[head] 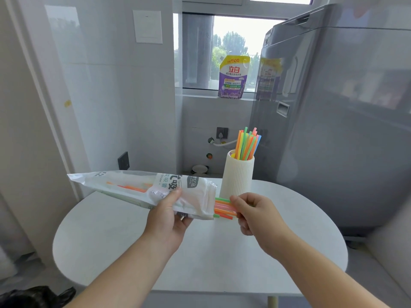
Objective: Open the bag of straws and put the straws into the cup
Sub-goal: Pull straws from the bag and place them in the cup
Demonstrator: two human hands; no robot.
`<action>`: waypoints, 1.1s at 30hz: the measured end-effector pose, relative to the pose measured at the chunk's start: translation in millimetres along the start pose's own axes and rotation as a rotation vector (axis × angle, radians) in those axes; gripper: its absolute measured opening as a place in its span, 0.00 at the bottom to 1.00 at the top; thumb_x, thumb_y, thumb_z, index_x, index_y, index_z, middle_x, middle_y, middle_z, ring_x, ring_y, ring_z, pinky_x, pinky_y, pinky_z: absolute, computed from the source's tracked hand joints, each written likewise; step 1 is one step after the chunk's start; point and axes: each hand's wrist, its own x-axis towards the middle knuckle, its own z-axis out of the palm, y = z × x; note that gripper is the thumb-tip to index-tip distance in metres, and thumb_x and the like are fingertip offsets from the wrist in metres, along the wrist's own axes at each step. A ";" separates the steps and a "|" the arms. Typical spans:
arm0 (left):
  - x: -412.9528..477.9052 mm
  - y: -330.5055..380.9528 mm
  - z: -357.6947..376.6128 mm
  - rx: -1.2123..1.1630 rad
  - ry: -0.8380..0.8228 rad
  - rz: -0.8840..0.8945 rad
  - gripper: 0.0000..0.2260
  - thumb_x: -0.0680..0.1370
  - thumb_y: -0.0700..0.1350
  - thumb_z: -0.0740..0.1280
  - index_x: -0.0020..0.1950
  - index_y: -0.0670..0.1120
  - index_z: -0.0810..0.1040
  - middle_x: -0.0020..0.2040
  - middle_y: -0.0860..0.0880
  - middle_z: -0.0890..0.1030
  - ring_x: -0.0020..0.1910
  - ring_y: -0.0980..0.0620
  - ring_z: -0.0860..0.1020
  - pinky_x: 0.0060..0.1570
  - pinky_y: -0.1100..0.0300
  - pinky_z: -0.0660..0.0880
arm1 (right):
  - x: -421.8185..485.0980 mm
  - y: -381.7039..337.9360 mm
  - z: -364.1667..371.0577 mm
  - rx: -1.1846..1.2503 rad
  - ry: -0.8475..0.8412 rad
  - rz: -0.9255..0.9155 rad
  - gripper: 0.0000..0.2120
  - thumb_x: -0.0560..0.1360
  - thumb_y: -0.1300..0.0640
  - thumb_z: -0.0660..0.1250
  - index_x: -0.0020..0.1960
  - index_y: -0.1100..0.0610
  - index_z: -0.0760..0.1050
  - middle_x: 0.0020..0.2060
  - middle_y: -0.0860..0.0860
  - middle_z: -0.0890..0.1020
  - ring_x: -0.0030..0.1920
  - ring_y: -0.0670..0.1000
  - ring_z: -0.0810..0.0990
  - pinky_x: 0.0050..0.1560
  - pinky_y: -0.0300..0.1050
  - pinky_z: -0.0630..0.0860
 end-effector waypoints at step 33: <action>2.5 -0.5 -0.4 -0.143 0.056 -0.061 0.08 0.79 0.38 0.69 0.57 0.47 0.79 0.44 0.49 0.87 0.40 0.52 0.86 0.37 0.57 0.84 | 1.3 -76.4 -37.6 0.181 0.344 -0.389 0.12 0.81 0.55 0.66 0.44 0.62 0.79 0.31 0.51 0.85 0.34 0.51 0.86 0.37 0.41 0.83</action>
